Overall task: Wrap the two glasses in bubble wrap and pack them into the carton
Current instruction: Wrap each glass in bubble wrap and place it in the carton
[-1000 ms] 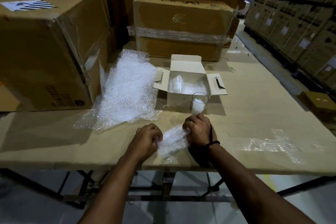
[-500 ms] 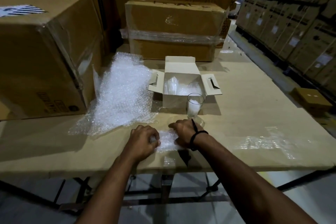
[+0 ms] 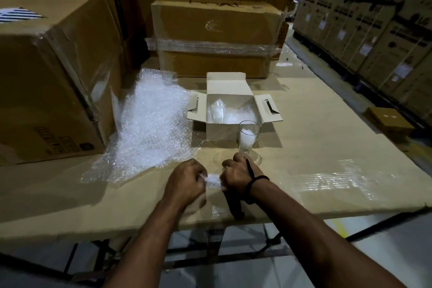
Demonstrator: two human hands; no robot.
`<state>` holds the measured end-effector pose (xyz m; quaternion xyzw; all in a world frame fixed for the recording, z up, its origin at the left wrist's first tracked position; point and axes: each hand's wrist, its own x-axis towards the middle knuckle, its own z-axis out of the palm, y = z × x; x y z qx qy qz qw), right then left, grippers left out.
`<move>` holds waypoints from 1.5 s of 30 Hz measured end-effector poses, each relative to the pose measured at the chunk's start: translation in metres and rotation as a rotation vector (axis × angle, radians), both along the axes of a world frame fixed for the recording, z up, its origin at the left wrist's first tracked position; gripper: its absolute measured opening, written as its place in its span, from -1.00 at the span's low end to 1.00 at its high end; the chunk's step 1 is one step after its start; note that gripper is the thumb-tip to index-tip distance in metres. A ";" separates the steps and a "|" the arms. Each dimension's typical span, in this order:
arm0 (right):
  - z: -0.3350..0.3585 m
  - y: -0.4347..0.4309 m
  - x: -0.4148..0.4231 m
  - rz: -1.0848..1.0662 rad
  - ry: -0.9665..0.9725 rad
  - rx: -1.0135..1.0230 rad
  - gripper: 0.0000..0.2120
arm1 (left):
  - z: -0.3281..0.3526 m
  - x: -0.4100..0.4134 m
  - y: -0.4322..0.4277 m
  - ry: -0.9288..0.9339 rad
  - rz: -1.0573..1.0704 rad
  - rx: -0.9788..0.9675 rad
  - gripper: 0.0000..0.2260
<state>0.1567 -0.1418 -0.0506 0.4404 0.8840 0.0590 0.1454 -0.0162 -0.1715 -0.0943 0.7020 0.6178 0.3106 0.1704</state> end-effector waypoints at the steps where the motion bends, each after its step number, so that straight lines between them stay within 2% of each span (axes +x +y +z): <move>1: 0.004 0.000 -0.003 -0.034 -0.008 0.003 -0.74 | 0.000 -0.002 0.002 -0.013 -0.038 -0.012 -0.86; 3: 0.011 0.001 -0.008 -0.128 0.044 -0.011 -0.79 | 0.001 -0.005 0.007 -0.069 -0.108 -0.064 -0.82; 5: 0.014 0.004 -0.007 -0.251 0.137 -0.083 -0.73 | 0.004 -0.004 0.012 -0.154 -0.136 -0.128 -0.81; 7: 0.015 0.005 0.001 -0.311 0.196 -0.137 -0.62 | 0.007 0.002 0.017 -0.254 -0.095 -0.151 -0.80; 9: 0.019 0.007 0.015 -0.345 0.313 -0.144 -0.63 | 0.008 0.011 0.020 -0.334 0.005 -0.153 -0.81; 11: 0.029 0.014 0.038 -0.432 0.551 -0.154 -0.72 | 0.006 0.022 0.027 -0.380 0.075 -0.145 -0.76; 13: 0.044 0.025 0.066 -0.504 0.830 -0.082 -0.79 | 0.002 0.037 0.039 -0.420 0.099 -0.154 -0.70; 15: 0.057 0.036 0.089 -0.621 1.166 -0.048 -0.81 | 0.001 0.052 0.051 -0.453 0.102 -0.179 -0.71; 18: 0.069 0.050 0.107 -0.841 1.811 -0.301 -0.79 | 0.001 0.073 0.071 -0.471 0.047 -0.251 -0.57; 19: 0.069 0.055 0.108 -0.920 1.970 -0.392 -0.82 | -0.002 0.079 0.078 -0.482 0.009 -0.265 -0.50; 20: 0.068 0.061 0.109 -0.986 2.087 -0.453 -0.83 | -0.005 0.084 0.084 -0.488 -0.015 -0.281 -0.46; 22: 0.065 0.071 0.105 -1.071 2.192 -0.498 -0.81 | -0.016 0.093 0.098 -0.504 -0.004 -0.308 -0.36; 24: 0.061 0.080 0.097 -1.068 2.120 -0.483 -0.85 | -0.021 0.100 0.106 -0.526 0.038 -0.323 -0.35; 25: 0.059 0.084 0.093 -1.024 2.020 -0.456 -0.87 | -0.021 0.103 0.108 -0.535 0.055 -0.324 -0.34; 26: 0.056 0.087 0.090 -0.946 1.871 -0.404 -0.88 | -0.018 0.105 0.108 -0.527 0.071 -0.319 -0.33; 28: 0.052 0.094 0.086 -0.714 1.422 -0.233 -0.85 | -0.018 0.107 0.107 -0.549 0.079 -0.324 -0.37; 30: 0.055 0.096 0.084 -0.467 0.938 -0.108 -0.70 | -0.021 0.107 0.105 -0.661 0.119 -0.367 -0.43; 31: 0.056 0.097 0.082 -0.362 0.760 -0.065 -0.65 | -0.020 0.108 0.104 -0.692 0.143 -0.385 -0.44; 35: 0.059 0.101 0.076 -0.149 0.389 0.093 -0.76 | -0.018 0.110 0.102 -0.682 0.162 -0.388 -0.53; 37: 0.061 0.106 0.069 -0.145 0.287 0.128 -0.79 | -0.016 0.109 0.102 -0.604 0.137 -0.329 -0.54; 40: 0.066 0.113 0.058 -0.225 0.227 0.147 -0.85 | -0.016 0.107 0.104 -0.496 0.100 -0.288 -0.40; 42: 0.063 0.117 0.056 -0.235 0.351 0.165 -0.86 | -0.016 0.106 0.103 -0.516 0.092 -0.298 -0.33; 43: 0.060 0.117 0.057 -0.201 0.440 0.188 -0.79 | -0.016 0.105 0.104 -0.521 0.088 -0.295 -0.31; 45: 0.051 0.116 0.061 -0.022 0.513 0.238 -0.66 | -0.016 0.104 0.104 -0.489 0.073 -0.277 -0.36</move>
